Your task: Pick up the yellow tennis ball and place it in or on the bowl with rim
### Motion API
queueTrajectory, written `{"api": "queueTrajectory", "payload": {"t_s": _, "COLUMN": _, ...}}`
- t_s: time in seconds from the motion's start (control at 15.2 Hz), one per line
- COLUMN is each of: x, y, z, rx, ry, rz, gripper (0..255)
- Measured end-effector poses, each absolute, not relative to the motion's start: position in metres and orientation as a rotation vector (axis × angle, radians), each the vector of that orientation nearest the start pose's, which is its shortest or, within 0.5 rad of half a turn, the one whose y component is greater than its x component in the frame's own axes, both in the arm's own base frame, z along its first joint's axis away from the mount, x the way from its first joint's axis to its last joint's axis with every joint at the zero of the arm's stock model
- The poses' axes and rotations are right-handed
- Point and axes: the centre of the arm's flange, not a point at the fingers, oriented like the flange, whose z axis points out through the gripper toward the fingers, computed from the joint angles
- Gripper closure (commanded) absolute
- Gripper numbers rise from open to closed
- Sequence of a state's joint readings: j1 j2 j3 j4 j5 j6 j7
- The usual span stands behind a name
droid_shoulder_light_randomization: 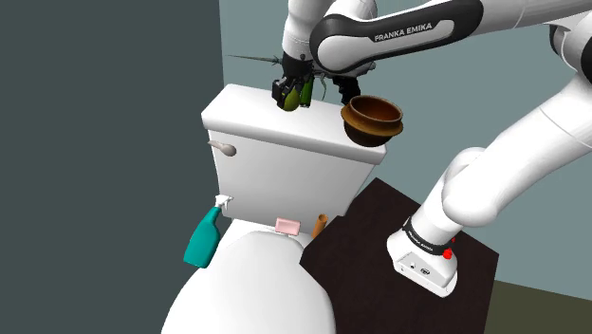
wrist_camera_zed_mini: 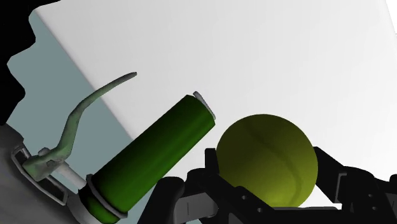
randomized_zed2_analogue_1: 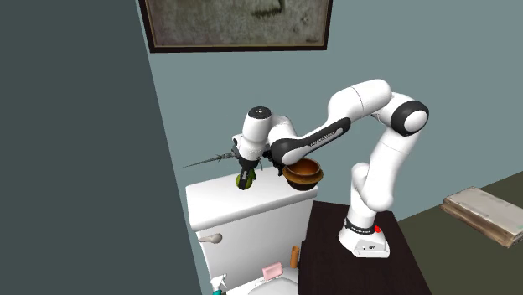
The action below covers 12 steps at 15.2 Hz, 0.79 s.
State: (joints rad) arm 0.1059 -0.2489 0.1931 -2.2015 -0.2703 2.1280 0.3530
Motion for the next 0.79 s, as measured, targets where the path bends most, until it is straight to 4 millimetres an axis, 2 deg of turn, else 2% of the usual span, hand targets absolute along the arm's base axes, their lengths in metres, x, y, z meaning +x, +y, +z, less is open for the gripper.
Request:
{"api": "queueTrajectory", "payload": {"t_s": 0.46, "x": 0.476, "y": 0.14, "z": 0.503, "rx": -3.333, "ry": -0.114, "rz": -0.421, "gripper": 255}}
{"api": "queueTrajectory", "payload": {"t_s": 0.79, "x": 0.475, "y": 0.139, "z": 0.524, "rx": -3.333, "ry": -0.114, "rz": -0.421, "gripper": 255}}
